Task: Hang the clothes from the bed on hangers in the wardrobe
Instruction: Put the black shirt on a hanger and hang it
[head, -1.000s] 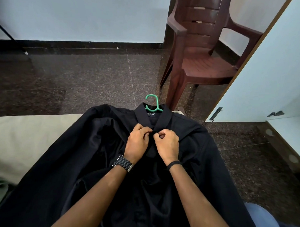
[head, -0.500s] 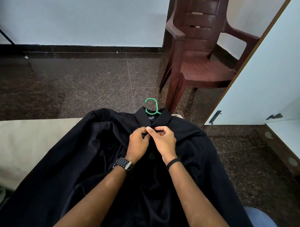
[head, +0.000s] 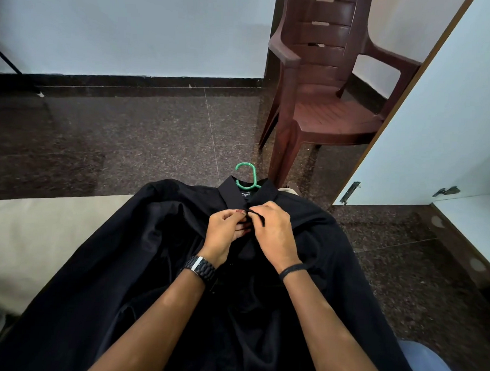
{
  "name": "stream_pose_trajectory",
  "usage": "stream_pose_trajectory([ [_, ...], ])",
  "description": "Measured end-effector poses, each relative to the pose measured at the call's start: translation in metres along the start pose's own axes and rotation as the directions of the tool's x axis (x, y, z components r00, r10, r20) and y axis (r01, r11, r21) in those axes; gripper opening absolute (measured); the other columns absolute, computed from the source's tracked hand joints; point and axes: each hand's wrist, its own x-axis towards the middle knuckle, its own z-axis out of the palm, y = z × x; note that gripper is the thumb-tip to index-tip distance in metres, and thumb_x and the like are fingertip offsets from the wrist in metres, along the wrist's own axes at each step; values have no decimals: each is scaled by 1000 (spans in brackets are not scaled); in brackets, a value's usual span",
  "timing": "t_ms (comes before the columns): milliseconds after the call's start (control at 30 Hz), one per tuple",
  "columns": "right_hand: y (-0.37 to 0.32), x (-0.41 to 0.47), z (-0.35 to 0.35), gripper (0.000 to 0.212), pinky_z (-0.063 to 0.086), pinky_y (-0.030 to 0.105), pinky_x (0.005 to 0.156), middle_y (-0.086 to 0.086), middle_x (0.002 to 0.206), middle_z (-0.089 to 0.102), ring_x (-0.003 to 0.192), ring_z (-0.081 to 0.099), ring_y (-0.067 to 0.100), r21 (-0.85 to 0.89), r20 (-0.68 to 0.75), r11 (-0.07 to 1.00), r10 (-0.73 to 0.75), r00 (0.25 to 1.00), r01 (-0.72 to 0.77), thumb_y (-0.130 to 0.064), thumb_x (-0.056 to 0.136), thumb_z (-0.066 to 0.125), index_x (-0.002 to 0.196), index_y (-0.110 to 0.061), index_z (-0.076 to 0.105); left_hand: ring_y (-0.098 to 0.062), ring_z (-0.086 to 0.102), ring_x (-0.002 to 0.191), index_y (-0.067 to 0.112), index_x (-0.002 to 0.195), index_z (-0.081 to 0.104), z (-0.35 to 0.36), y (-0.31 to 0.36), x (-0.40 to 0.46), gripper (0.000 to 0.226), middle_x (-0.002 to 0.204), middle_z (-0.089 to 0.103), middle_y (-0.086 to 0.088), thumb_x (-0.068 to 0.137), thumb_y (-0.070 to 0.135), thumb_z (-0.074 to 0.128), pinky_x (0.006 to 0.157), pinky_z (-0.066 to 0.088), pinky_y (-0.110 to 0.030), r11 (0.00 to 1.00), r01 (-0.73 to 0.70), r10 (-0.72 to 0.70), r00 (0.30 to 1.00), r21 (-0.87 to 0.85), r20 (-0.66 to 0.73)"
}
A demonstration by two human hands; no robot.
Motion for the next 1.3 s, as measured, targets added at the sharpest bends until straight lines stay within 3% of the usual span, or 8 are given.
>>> stream_pose_trajectory([
  [167,5,1,-1,10,41,4,67,-12,73,66,71,62,-1,315,24,904,296,955,-289,-9,84,68,79,-18,68,-15,67,68,1,85,65,1,6,-1,12,74,65,-8,93,3,56,65,58,-24,984,95,-91,995,-151,29],
  [400,12,-2,3,8,51,26,79,0,78,70,80,64,8,596,185,665,433,882,-451,-23,88,68,82,-20,71,-13,68,71,4,85,68,3,11,-2,14,71,72,-1,93,3,56,68,58,-23,988,94,-89,995,-124,42],
  [533,11,-2,5,10,52,26,81,9,84,70,84,65,13,652,227,581,464,857,-487,-13,89,65,85,-20,72,-14,63,74,4,84,68,7,11,-4,14,73,69,-2,93,4,57,67,57,-21,994,78,-76,997,-82,30],
  [667,8,-3,4,6,52,30,79,9,83,71,82,66,14,639,216,609,444,869,-470,-15,89,67,87,-15,72,-14,62,77,5,83,68,9,13,-5,15,80,68,-5,93,5,57,66,55,-19,999,46,-46,999,-19,5],
  [800,2,-4,4,16,46,13,69,-11,67,66,68,61,-4,604,48,702,440,897,-377,-17,86,70,74,-28,67,-13,66,78,5,81,68,10,15,-5,17,77,72,-3,94,5,56,71,55,-22,1000,31,-31,999,-2,17],
  [1000,-3,0,0,5,39,1,67,-17,67,65,70,60,-12,431,-40,865,302,952,-256,-14,87,69,84,-15,72,-13,68,75,6,78,68,7,19,-2,21,72,74,-3,94,4,54,71,54,-24,988,136,-131,990,-80,57],
  [1200,-2,-2,-4,17,43,7,62,-11,68,69,71,64,0,428,-44,878,254,966,-212,-20,92,62,80,-14,73,-19,67,81,1,86,66,10,22,-5,15,85,70,-11,94,2,54,75,57,-25,994,91,-90,996,-55,17],
  [1300,1,1,-7,17,43,4,64,-21,66,67,72,63,-7,445,-9,864,270,963,-238,-13,89,64,79,-22,74,-20,67,81,0,89,65,13,22,-9,9,90,69,-15,93,2,57,76,57,-25,999,33,-33,999,-22,-18],
])
